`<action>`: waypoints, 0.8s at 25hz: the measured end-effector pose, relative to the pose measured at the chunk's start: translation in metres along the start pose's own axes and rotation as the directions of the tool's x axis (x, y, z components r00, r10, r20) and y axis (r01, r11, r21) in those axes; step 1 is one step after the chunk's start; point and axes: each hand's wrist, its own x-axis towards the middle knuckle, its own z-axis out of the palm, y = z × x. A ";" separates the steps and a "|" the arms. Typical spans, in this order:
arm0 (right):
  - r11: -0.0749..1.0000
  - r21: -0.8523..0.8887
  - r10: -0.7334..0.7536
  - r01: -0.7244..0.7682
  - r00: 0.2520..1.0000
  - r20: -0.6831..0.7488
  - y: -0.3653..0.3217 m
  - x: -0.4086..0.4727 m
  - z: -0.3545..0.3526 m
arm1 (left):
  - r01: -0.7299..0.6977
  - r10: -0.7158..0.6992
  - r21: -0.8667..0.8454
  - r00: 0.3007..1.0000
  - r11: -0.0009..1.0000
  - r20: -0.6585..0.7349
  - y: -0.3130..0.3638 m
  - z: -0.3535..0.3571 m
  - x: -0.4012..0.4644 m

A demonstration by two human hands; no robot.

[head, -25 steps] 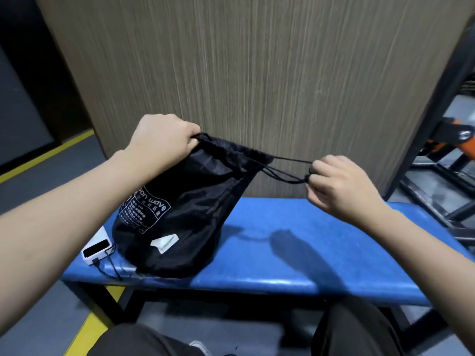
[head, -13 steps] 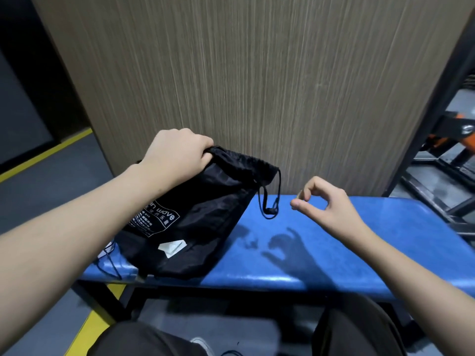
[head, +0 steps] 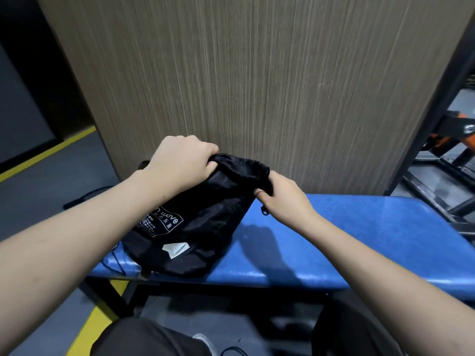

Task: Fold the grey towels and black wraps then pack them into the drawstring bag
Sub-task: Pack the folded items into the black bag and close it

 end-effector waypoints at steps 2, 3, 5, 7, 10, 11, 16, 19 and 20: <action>1.000 0.023 -0.019 0.018 0.999 0.035 -0.002 0.002 0.000 | -0.016 0.016 -0.006 1.000 1.000 0.017 0.000 0.005 -0.004; 0.999 -0.004 -0.032 0.033 0.999 0.036 -0.001 0.003 0.000 | -0.045 0.046 -0.039 0.999 0.998 0.014 0.000 0.007 -0.005; 0.992 -0.091 -0.087 0.089 0.996 0.026 0.000 0.002 -0.001 | -0.160 0.165 -0.149 0.986 0.976 0.027 0.000 0.013 -0.007; 0.973 -0.158 -0.167 0.169 0.986 0.025 -0.001 -0.002 -0.001 | -0.276 0.321 -0.351 0.944 0.895 0.075 0.005 0.009 -0.006; 0.950 -0.205 -0.226 0.236 0.972 0.070 -0.002 -0.006 -0.003 | -0.199 0.437 -0.600 0.854 0.775 0.282 0.026 0.004 0.005; 0.952 -0.186 -0.229 0.243 0.969 0.093 -0.003 -0.008 -0.005 | -0.163 0.449 -0.643 0.838 0.748 0.309 0.034 0.006 0.011; 0.966 0.038 -0.256 0.254 0.940 0.227 -0.001 -0.019 -0.024 | -0.194 0.436 -0.626 0.862 0.755 0.259 0.050 0.034 0.023; 0.966 -0.071 -0.219 0.250 0.929 0.298 0.007 -0.023 -0.037 | -0.265 0.476 -0.554 0.834 0.789 0.278 0.051 0.039 0.023; 0.958 -0.120 -0.215 0.262 0.928 0.305 0.010 -0.025 -0.041 | -0.297 0.498 -0.533 0.820 0.792 0.283 0.051 0.040 0.023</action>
